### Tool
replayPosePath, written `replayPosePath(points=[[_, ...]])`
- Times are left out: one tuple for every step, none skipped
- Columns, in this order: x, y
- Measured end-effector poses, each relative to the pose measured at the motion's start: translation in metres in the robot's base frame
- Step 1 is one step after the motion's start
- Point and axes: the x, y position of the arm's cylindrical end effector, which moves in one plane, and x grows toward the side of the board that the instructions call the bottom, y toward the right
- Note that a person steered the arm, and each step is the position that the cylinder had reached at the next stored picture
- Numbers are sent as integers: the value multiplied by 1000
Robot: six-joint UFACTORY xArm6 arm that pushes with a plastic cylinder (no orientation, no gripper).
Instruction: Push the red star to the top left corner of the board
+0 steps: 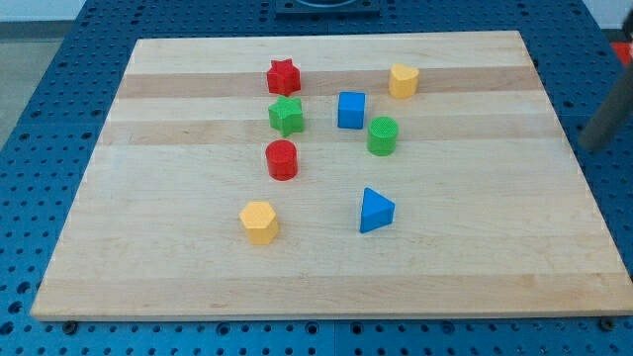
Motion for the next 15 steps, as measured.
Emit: replayPosePath(points=[[-93,-18],[-158,-53],[-177,-147],[-177,-147],[-167,-160],[-155,-176],[-154,-181],[-153,-187],[-137,-220],[-132,-246],[-125,-285],[-122,-321],[-90,-329],[-82,-347],[-86,-384]])
